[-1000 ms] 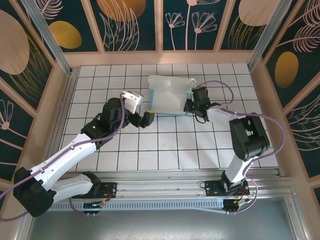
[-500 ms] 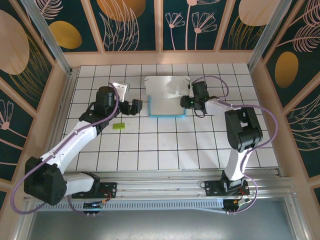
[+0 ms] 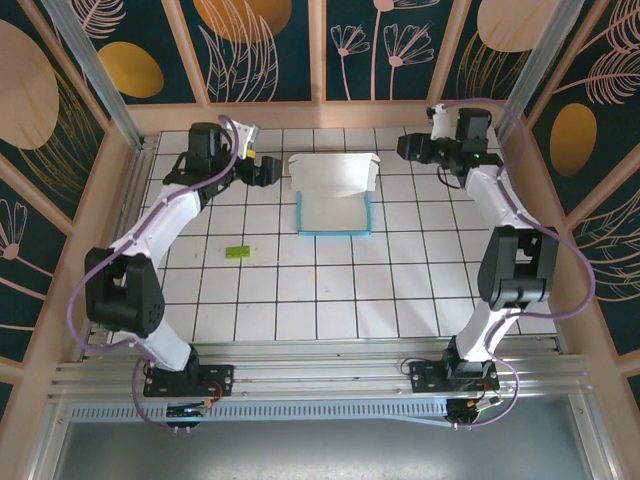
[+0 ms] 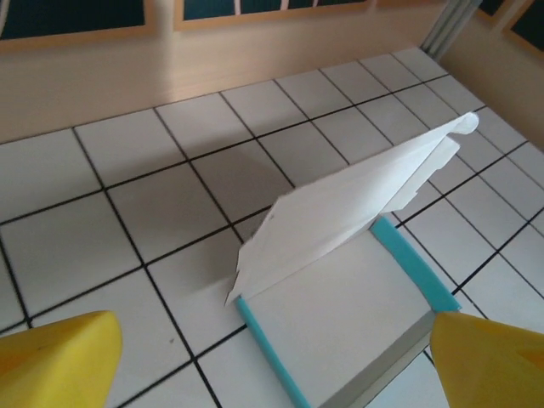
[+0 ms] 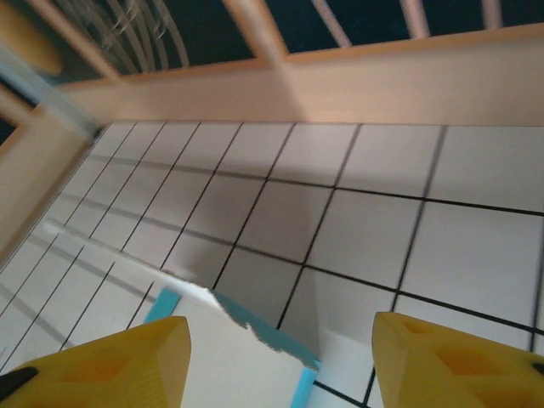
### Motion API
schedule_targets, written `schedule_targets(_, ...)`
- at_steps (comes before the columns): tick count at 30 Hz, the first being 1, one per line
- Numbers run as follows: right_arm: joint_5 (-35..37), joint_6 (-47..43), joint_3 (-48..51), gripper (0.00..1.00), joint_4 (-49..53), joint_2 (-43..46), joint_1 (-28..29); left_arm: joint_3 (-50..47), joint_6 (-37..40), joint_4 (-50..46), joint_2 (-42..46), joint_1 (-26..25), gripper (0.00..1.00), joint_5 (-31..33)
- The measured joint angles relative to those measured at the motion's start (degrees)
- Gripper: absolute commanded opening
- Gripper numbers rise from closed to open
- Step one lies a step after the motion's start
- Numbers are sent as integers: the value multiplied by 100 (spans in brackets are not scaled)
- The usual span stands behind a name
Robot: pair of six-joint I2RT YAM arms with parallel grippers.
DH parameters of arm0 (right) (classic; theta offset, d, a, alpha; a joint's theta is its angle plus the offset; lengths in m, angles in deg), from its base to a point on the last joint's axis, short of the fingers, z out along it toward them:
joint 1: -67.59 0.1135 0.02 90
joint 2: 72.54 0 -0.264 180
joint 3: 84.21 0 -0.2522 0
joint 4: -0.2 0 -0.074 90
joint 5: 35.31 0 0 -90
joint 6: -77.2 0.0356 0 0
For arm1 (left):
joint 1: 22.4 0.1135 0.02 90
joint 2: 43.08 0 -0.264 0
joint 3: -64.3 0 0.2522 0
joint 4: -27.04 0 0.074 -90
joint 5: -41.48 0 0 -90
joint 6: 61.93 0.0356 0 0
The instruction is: Fold the paper box
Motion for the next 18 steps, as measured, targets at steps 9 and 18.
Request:
schedule_targets(9,-1003,-1294,-223,75,680,-514,46,1414,509,-597,-765,31,99,-885)
schedule_targets(18,-1014,-1690,-291,70,413,-1110,389,645,887,-337,-765,31,99,-999)
